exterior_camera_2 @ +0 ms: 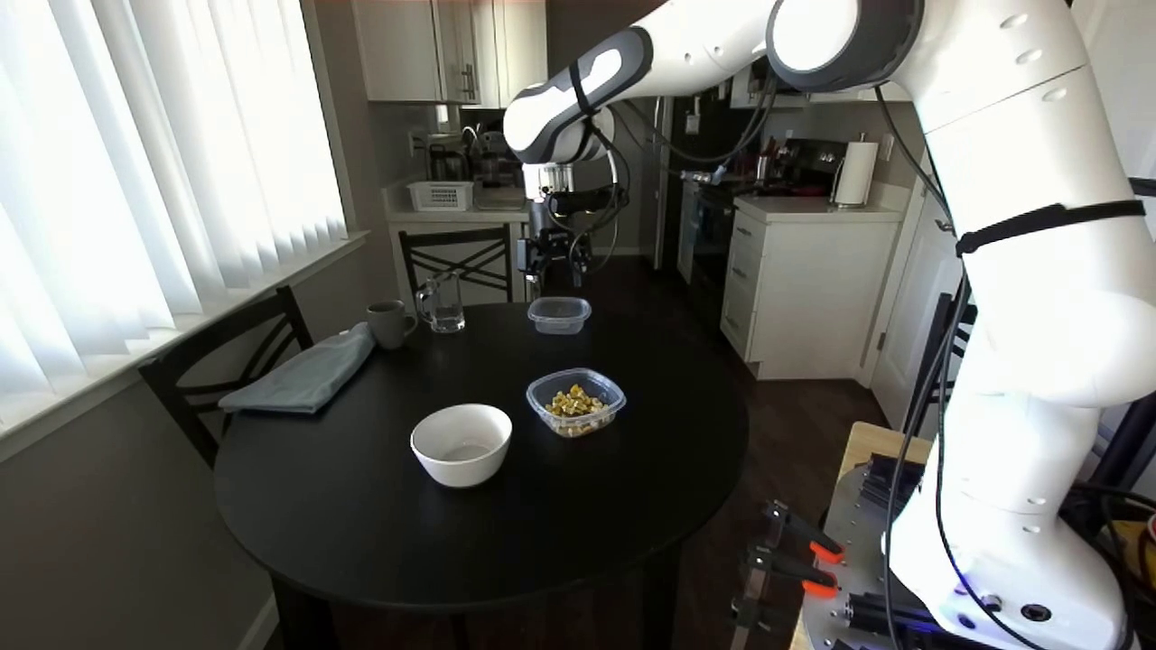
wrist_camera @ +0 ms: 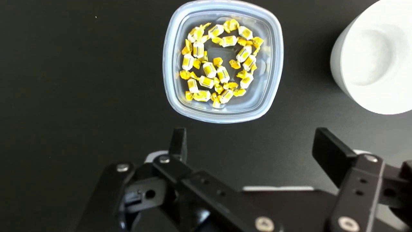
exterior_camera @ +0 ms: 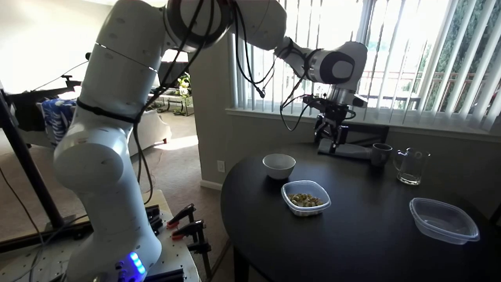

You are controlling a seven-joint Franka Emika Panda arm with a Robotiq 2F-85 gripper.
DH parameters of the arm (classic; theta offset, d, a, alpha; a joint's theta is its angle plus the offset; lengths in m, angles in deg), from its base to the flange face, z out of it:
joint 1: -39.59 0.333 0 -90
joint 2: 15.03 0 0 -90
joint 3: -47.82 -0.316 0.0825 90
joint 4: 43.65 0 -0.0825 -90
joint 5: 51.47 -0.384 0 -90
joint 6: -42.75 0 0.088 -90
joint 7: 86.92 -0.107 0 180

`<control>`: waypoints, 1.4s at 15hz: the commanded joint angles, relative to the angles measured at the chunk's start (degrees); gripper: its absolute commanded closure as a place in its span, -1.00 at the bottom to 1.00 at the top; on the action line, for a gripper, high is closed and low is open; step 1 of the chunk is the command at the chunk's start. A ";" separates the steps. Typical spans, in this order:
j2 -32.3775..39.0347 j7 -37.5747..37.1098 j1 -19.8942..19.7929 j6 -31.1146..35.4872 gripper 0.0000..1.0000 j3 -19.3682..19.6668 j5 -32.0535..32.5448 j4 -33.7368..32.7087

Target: Pour the contents in the clear bowl into the white bowl.

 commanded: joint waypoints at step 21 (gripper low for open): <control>16.12 -5.13 -2.22 29.11 -1.00 -6.13 -18.01 7.87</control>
